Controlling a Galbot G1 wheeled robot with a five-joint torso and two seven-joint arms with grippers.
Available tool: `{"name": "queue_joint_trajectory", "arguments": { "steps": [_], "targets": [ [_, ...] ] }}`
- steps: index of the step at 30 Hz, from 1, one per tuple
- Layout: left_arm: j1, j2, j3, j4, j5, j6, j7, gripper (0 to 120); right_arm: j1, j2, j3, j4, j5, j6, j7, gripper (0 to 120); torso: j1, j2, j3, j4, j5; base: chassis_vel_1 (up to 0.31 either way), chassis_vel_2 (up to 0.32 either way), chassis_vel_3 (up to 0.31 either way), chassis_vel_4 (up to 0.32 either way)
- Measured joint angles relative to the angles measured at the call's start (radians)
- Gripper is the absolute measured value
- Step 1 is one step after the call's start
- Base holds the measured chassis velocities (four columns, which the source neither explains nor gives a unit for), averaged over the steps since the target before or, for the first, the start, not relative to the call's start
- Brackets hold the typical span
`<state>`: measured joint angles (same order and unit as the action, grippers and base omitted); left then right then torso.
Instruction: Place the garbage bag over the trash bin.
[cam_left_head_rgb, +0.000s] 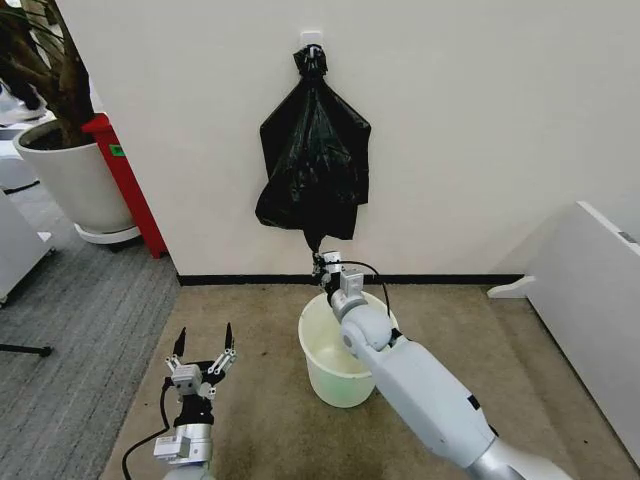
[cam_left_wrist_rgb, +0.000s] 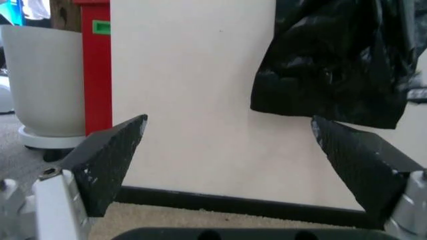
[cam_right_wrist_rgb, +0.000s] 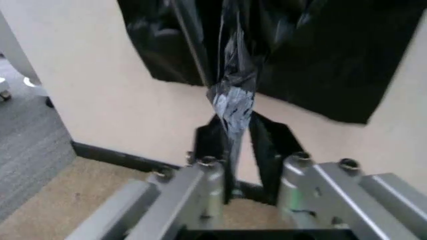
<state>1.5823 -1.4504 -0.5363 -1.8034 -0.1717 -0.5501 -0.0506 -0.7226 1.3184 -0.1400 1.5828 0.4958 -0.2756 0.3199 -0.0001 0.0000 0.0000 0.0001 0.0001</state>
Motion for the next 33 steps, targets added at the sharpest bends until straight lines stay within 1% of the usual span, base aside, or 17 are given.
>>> {"name": "queue_joint_trajectory", "arguments": {
  "steps": [4, 5, 6, 7, 9, 10, 11, 13, 14, 16, 20, 21, 22, 23, 26, 30, 33],
  "targets": [
    [-0.006, -0.001, 0.001, 0.01, 0.0, 0.0, -0.003, 97, -0.051, -0.066, 0.036, 0.111, -0.026, -0.068, 0.008, 29, 0.0, 0.0, 0.0, -0.0003, -0.0001, 0.0, 0.0, 0.0, 0.0],
    [-0.007, 0.0, 0.001, 0.012, 0.0, 0.0, -0.003, 97, -0.064, -0.079, 0.043, 0.13, -0.03, -0.074, 0.006, 34, 0.0, 0.0, 0.0, -0.0002, 0.0, 0.0, 0.0, 0.0, 0.0],
    [-0.008, 0.0, 0.002, 0.013, 0.0, 0.001, -0.004, 97, -0.078, -0.089, 0.051, 0.148, -0.034, -0.079, 0.004, 36, 0.0, 0.0, 0.0, -0.0003, 0.0001, 0.0, 0.0, 0.0, 0.0],
    [-0.008, 0.0, 0.002, 0.013, 0.0, 0.001, -0.004, 97, -0.078, -0.089, 0.051, 0.148, -0.034, -0.079, 0.004, 36, 0.0, 0.0, 0.0, -0.0003, 0.0001, 0.0, 0.0, 0.0, 0.0],
    [-0.01, 0.0, 0.002, 0.014, 0.0, 0.001, -0.005, 97, -0.115, -0.112, 0.076, 0.197, -0.037, -0.088, -0.003, 45, 0.0, 0.0, 0.0, -0.0002, 0.0001, 0.0, 0.0, 0.0, 0.0],
    [-0.01, 0.0, 0.002, 0.014, 0.0, 0.001, -0.005, 97, -0.124, -0.117, 0.084, 0.21, -0.037, -0.09, -0.005, 47, 0.0, 0.0, 0.0, -0.0002, 0.0001, 0.0, 0.0, 0.0, 0.0],
    [-0.012, 0.0, 0.002, 0.014, 0.0, 0.002, -0.005, 97, -0.15, -0.13, 0.107, 0.247, -0.039, -0.095, -0.012, 53, 0.0, 0.0, 0.0, -0.0002, 0.0002, 0.0, 0.0, 0.0, 0.0],
    [-0.014, -0.001, 0.002, 0.016, 0.001, 0.003, -0.006, 97, -0.175, -0.142, 0.138, 0.289, -0.04, -0.098, -0.016, 62, 0.0, 0.0, 0.0, -0.0002, 0.0001, 0.0, 0.0, 0.0, 0.0],
    [-0.014, -0.001, 0.002, 0.016, 0.001, 0.003, -0.006, 97, -0.175, -0.142, 0.138, 0.289, -0.04, -0.098, -0.016, 62, 0.0, 0.0, 0.0, -0.0002, 0.0001, 0.0, 0.0, 0.0, 0.0],
    [-0.014, -0.002, 0.002, 0.017, 0.002, 0.003, -0.006, 97, -0.195, -0.15, 0.162, 0.325, -0.04, -0.098, -0.019, 69, 0.0, 0.0, 0.0, -0.0002, 0.0001, 0.0, 0.0, 0.0, 0.0],
    [-0.011, -0.004, 0.0, 0.017, 0.003, 0.003, -0.008, 97, -0.213, -0.156, 0.219, 0.401, -0.037, -0.075, -0.033, 87, 0.0, 0.0, 0.0, -0.0002, 0.0001, 0.0, 0.0, 0.0, 0.0],
    [-0.011, -0.005, -0.001, 0.017, 0.003, 0.003, -0.008, 97, -0.207, -0.157, 0.228, 0.415, -0.032, -0.066, -0.037, 90, 0.0, 0.0, 0.0, -0.0003, 0.0001, 0.0, 0.0, 0.0, 0.0],
    [-0.011, -0.005, -0.001, 0.017, 0.003, 0.003, -0.008, 97, -0.207, -0.157, 0.228, 0.415, -0.032, -0.066, -0.037, 90, 0.0, 0.0, 0.0, -0.0003, 0.0001, 0.0, 0.0, 0.0, 0.0],
    [-0.011, -0.005, -0.002, 0.017, 0.003, 0.003, -0.008, 97, -0.192, -0.16, 0.235, 0.431, -0.015, -0.055, -0.042, 95, 0.0, 0.0, 0.0, -0.0003, 0.0003, 0.0, 0.0, 0.0, 0.0],
    [-0.012, -0.009, -0.002, 0.018, 0.005, 0.003, -0.008, 97, -0.118, -0.17, 0.243, 0.468, 0.064, -0.016, -0.044, 100, 0.0, 0.0, 0.0, -0.0001, 0.0001, 0.0, 0.0, 0.0, 0.0],
    [-0.012, -0.012, -0.002, 0.018, 0.006, 0.003, -0.009, 97, -0.058, -0.178, 0.232, 0.478, 0.128, 0.007, -0.038, 100, 0.0, 0.0, 0.0, -0.0003, 0.0002, 0.0, 0.0, 0.0, 0.0],
    [-0.013, -0.018, -0.002, 0.018, 0.009, 0.003, -0.009, 97, 0.081, -0.189, 0.18, 0.468, 0.258, 0.04, -0.014, 100, 0.0, 0.0, 0.0, 0.0001, -0.0002, 0.0, 0.0, 0.0, 0.0]
  ]
}}
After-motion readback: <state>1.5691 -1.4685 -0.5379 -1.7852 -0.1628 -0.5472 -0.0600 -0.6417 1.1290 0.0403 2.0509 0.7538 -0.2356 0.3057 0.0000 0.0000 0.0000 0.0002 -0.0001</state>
